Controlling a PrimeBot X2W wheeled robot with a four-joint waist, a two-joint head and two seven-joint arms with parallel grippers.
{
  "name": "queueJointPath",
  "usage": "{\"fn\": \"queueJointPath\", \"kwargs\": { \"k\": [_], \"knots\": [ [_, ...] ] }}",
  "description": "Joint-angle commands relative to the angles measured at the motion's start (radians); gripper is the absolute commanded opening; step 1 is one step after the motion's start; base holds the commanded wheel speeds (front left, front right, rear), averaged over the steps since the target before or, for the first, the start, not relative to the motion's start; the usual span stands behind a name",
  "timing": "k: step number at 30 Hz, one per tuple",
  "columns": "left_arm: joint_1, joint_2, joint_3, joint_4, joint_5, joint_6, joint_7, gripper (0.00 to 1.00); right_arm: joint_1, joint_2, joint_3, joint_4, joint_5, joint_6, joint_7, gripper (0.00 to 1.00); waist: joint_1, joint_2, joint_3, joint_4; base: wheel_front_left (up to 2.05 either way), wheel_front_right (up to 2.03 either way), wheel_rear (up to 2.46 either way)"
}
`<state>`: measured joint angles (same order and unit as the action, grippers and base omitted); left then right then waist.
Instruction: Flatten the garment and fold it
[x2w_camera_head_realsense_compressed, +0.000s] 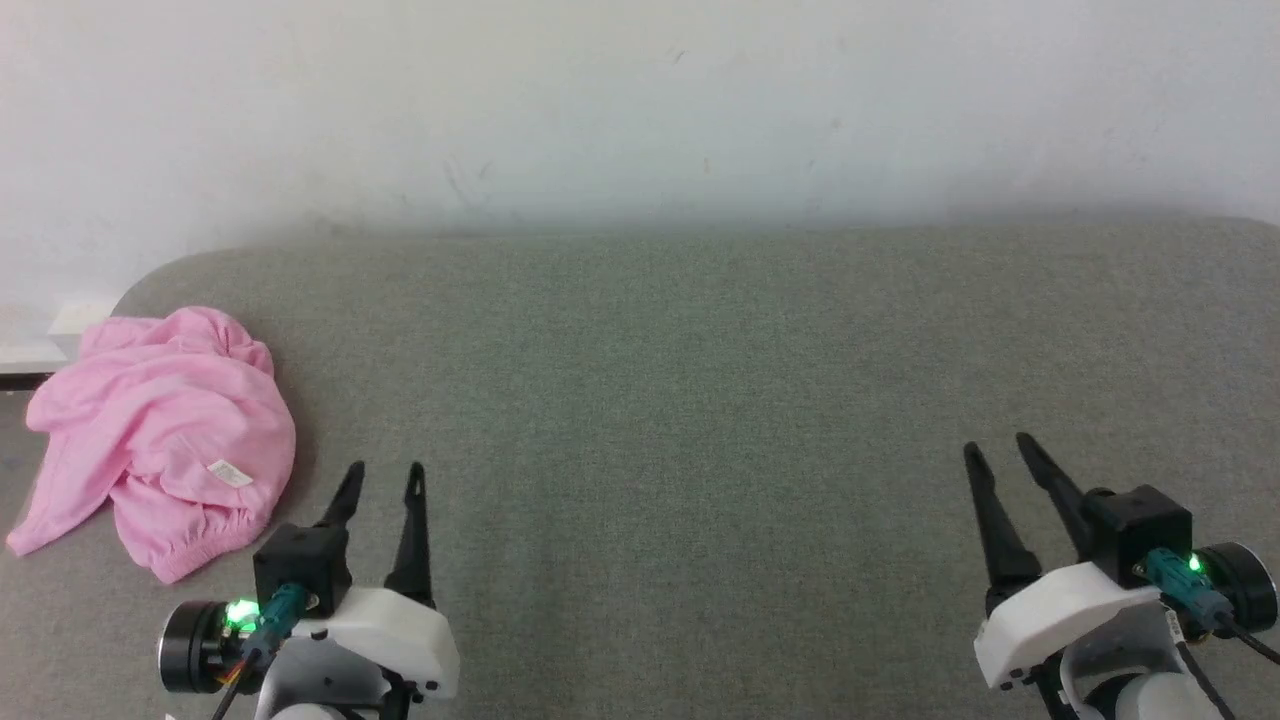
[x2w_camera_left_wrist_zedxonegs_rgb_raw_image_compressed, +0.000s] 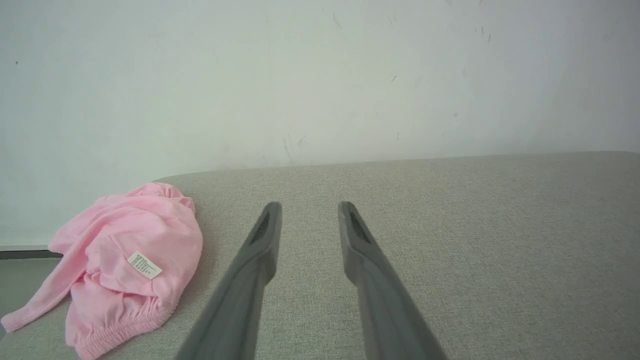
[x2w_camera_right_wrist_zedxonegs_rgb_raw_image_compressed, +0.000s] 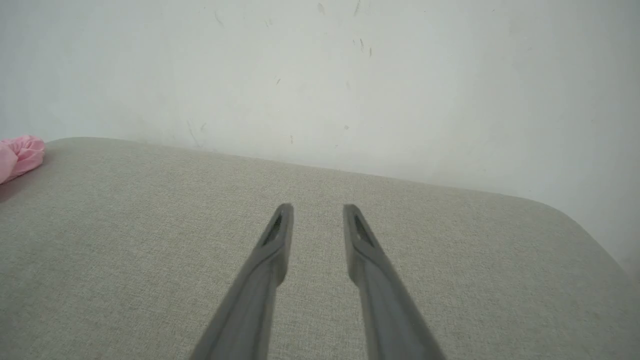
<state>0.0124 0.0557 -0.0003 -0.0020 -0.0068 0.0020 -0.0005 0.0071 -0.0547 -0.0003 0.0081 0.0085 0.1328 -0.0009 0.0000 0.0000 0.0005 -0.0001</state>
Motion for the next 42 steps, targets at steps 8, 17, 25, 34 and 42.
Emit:
{"fn": "queueJointPath", "kwargs": {
  "k": [8,17,25,34,42],
  "knots": [
    [-0.003,0.001,-0.013,0.000,0.003,0.025,-0.021,1.00,0.002,0.000,-0.013,-0.006,0.013,0.000,-0.021,1.00,0.0000,0.0000,0.003,0.001,0.00,0.00,0.00],
    [-0.006,0.006,-0.030,-0.004,0.004,0.052,-0.040,1.00,0.005,0.001,-0.027,-0.015,0.025,0.000,-0.039,1.00,0.0000,0.0000,0.007,0.013,0.00,0.00,0.00],
    [-0.007,0.013,-0.043,-0.005,0.002,0.077,-0.056,1.00,0.007,0.001,-0.036,-0.020,0.032,0.000,-0.056,1.00,0.0000,0.0000,0.012,0.046,0.00,0.00,0.00],
    [-0.006,0.017,-0.054,-0.008,0.000,0.105,-0.075,1.00,0.013,0.001,-0.042,-0.026,0.039,-0.001,-0.075,1.00,0.0000,0.0000,0.018,0.112,0.00,0.00,0.00],
    [-0.007,0.019,-0.061,-0.011,-0.002,0.131,-0.092,1.00,0.016,0.002,-0.049,-0.029,0.045,-0.001,-0.092,1.00,0.0000,0.0000,0.021,0.186,0.00,0.00,0.00]
  ]
}}
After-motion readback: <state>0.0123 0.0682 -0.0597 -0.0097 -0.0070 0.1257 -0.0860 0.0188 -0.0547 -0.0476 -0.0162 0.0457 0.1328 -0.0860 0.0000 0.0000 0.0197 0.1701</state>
